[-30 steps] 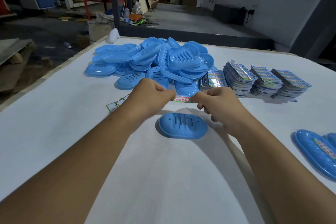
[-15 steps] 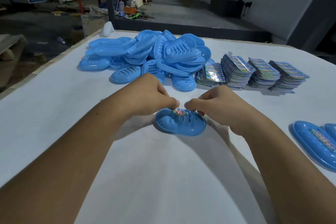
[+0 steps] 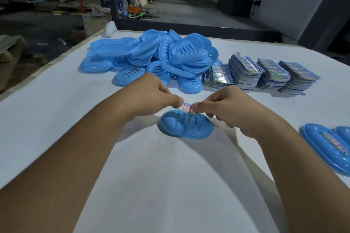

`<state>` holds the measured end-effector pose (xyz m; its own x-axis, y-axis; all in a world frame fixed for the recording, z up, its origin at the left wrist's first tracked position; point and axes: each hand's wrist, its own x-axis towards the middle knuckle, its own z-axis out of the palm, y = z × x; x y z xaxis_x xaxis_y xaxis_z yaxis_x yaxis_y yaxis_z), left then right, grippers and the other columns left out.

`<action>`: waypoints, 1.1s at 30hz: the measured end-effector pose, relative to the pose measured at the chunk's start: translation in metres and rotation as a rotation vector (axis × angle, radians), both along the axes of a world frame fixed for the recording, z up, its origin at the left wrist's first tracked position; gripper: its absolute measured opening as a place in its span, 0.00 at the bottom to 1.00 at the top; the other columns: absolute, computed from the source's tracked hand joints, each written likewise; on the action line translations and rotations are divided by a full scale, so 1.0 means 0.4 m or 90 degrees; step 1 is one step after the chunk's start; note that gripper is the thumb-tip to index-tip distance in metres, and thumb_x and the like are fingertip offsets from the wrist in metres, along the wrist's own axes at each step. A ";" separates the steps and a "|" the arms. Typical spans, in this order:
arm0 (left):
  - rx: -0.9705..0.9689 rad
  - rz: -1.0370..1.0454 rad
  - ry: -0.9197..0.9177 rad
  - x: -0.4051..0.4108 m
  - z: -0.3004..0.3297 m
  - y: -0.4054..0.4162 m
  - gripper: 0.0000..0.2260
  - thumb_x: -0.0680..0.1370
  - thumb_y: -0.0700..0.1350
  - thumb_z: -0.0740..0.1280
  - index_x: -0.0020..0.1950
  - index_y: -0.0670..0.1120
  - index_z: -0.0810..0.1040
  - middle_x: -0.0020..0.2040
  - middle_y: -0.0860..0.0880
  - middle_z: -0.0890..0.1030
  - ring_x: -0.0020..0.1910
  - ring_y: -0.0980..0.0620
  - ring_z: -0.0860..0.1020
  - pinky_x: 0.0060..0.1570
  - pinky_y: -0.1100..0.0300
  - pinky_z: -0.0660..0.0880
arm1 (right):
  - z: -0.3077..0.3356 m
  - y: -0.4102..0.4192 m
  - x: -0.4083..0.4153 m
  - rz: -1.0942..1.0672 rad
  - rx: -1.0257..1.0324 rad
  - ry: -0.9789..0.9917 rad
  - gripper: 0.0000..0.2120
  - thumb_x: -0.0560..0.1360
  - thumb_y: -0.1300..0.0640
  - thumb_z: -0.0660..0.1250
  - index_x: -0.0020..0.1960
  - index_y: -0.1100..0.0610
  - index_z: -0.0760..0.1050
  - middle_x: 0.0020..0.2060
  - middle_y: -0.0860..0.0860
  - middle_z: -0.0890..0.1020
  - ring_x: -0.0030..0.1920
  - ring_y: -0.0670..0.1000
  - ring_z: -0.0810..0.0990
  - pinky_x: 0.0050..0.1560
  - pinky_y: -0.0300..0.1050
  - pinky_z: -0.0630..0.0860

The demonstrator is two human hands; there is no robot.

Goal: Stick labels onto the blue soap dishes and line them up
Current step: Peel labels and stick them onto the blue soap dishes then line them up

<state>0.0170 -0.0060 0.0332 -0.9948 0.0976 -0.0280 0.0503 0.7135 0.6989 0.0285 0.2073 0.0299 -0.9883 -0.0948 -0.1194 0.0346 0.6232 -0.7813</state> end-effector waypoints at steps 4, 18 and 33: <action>-0.052 -0.009 -0.010 0.003 -0.002 0.007 0.10 0.69 0.61 0.77 0.33 0.58 0.85 0.23 0.57 0.74 0.23 0.59 0.70 0.25 0.65 0.66 | -0.001 -0.001 0.003 0.015 0.015 -0.003 0.20 0.66 0.41 0.79 0.26 0.54 0.78 0.24 0.47 0.67 0.23 0.47 0.60 0.22 0.36 0.58; -0.217 -0.010 0.086 0.026 -0.008 0.029 0.09 0.67 0.63 0.74 0.34 0.60 0.83 0.32 0.59 0.82 0.38 0.56 0.80 0.38 0.59 0.76 | -0.009 -0.017 0.015 0.055 0.112 0.062 0.26 0.66 0.42 0.79 0.36 0.67 0.77 0.25 0.50 0.62 0.27 0.48 0.58 0.24 0.39 0.56; -0.355 0.013 0.233 0.042 -0.009 0.044 0.14 0.68 0.64 0.72 0.33 0.55 0.79 0.33 0.57 0.79 0.37 0.56 0.76 0.30 0.62 0.63 | -0.020 -0.024 0.009 0.053 0.172 0.116 0.20 0.65 0.38 0.79 0.33 0.55 0.83 0.26 0.49 0.81 0.23 0.42 0.70 0.29 0.41 0.69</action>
